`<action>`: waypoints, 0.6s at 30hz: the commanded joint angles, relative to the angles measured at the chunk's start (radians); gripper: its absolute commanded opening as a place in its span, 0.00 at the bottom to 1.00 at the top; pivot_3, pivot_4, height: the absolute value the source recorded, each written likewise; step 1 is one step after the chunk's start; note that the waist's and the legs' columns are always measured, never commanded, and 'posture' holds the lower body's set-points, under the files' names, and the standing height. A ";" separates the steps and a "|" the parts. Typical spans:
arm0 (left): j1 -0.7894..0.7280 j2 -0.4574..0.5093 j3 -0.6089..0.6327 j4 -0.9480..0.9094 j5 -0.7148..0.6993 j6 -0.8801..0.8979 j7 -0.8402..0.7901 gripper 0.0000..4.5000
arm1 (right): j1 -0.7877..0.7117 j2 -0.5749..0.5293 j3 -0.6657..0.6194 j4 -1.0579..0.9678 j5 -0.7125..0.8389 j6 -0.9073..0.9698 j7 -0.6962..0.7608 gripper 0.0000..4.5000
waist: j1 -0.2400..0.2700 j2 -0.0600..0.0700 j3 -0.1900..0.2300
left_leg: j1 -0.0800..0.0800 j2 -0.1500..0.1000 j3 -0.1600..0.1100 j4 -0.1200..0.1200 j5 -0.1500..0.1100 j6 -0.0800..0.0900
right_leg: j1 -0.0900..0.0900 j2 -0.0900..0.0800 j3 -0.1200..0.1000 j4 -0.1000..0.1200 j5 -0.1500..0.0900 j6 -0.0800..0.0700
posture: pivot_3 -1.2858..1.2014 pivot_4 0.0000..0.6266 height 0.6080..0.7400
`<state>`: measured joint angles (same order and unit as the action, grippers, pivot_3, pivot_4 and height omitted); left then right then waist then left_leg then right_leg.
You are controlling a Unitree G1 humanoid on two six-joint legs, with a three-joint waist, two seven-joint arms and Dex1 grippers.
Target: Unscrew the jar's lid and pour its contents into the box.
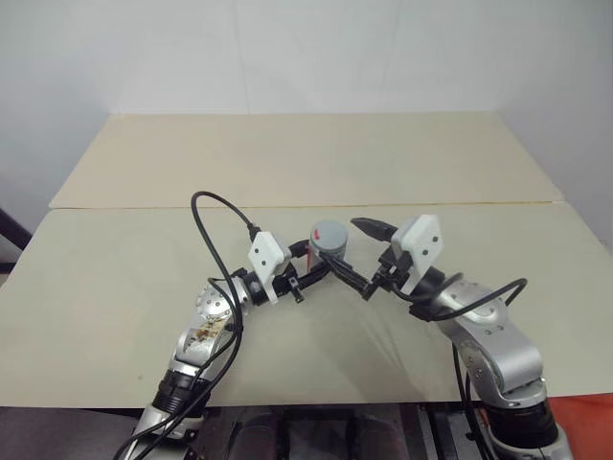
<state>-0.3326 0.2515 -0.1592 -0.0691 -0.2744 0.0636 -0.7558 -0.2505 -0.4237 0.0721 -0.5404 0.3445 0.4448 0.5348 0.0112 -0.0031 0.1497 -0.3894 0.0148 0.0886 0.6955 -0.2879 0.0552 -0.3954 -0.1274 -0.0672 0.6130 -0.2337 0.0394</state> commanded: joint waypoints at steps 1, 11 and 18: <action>-0.007 0.008 0.008 -0.022 -0.003 -0.027 -0.011 0.41 | 0.016 -0.022 -0.067 -0.024 0.005 -0.036 0.003 0.99 | 0.000 0.000 0.000 | 0.000 0.000 0.000 0.000 0.000 0.000 | 0.000 0.000 0.000 0.000 0.000 0.000 | 0.52 0.24 1.00; -0.003 0.018 0.009 -0.025 -0.005 -0.024 -0.015 0.41 | 0.057 -0.062 -0.093 -0.034 0.015 -0.039 0.042 0.99 | 0.000 0.000 0.000 | 0.000 0.000 0.000 0.000 0.000 0.000 | 0.000 0.000 0.000 0.000 0.000 0.000 | 0.52 0.24 1.00; -0.003 0.018 0.009 -0.020 -0.003 -0.031 -0.015 0.41 | 0.080 -0.111 -0.114 -0.095 0.166 0.016 0.142 0.99 | 0.001 0.000 0.000 | 0.000 0.000 0.000 0.000 0.000 0.000 | 0.000 0.000 0.000 0.000 0.000 0.000 | 0.52 0.24 1.00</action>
<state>-0.3322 0.2719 -0.1556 -0.0645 -0.2749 0.0627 -0.7676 -0.1518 -0.5378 -0.0175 -0.5766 0.4549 0.4524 0.6656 0.0119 -0.0031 0.1498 -0.3891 0.0152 0.0882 0.6956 -0.2881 0.0555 -0.3950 -0.1275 -0.0670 0.6126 -0.2337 0.0394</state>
